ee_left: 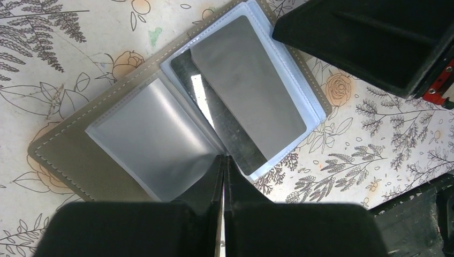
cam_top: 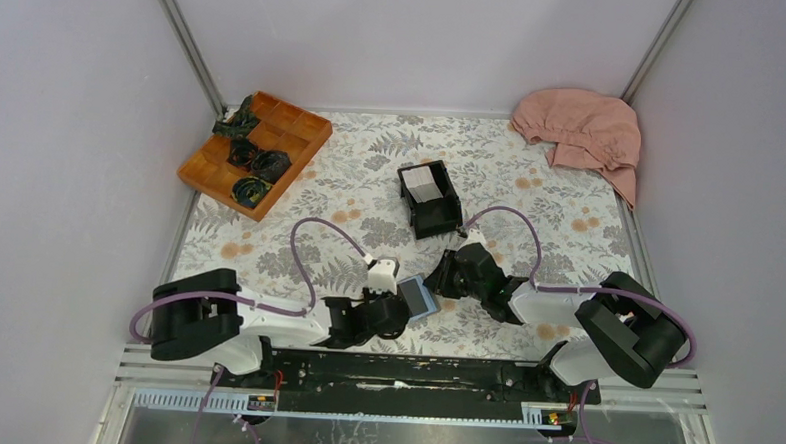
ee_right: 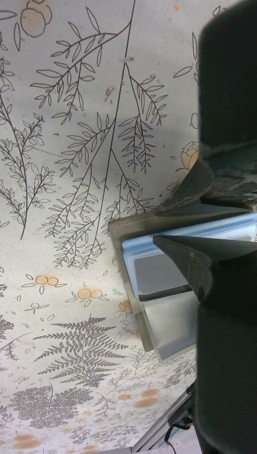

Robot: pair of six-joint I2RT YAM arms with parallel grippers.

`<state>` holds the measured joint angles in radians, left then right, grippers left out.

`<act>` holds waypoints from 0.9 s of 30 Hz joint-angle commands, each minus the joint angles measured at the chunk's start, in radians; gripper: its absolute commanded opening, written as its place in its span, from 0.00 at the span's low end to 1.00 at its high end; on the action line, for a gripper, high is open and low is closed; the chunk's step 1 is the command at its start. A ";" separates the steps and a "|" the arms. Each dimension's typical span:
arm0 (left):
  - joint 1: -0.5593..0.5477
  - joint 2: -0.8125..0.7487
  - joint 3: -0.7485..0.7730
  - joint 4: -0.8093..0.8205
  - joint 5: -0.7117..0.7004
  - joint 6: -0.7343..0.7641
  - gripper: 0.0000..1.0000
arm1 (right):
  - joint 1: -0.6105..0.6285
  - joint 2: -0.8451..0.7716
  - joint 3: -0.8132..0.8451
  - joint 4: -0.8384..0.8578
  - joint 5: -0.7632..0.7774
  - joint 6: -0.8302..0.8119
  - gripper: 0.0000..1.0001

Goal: Put the credit cards into the card holder
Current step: Insert the credit card into the card holder.

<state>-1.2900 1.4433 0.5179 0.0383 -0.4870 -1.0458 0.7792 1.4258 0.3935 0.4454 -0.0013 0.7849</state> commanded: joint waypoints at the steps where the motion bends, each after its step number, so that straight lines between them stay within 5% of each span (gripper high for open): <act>1: -0.014 0.042 0.021 -0.082 0.003 0.021 0.00 | 0.021 0.024 -0.019 -0.100 0.032 -0.017 0.27; 27: 0.030 0.090 0.104 -0.073 -0.103 0.071 0.00 | 0.041 0.059 -0.006 -0.074 0.033 -0.008 0.28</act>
<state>-1.2915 1.5101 0.6117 -0.0525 -0.5465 -0.9920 0.7952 1.4315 0.3935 0.4576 0.0250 0.7853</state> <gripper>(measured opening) 0.010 0.273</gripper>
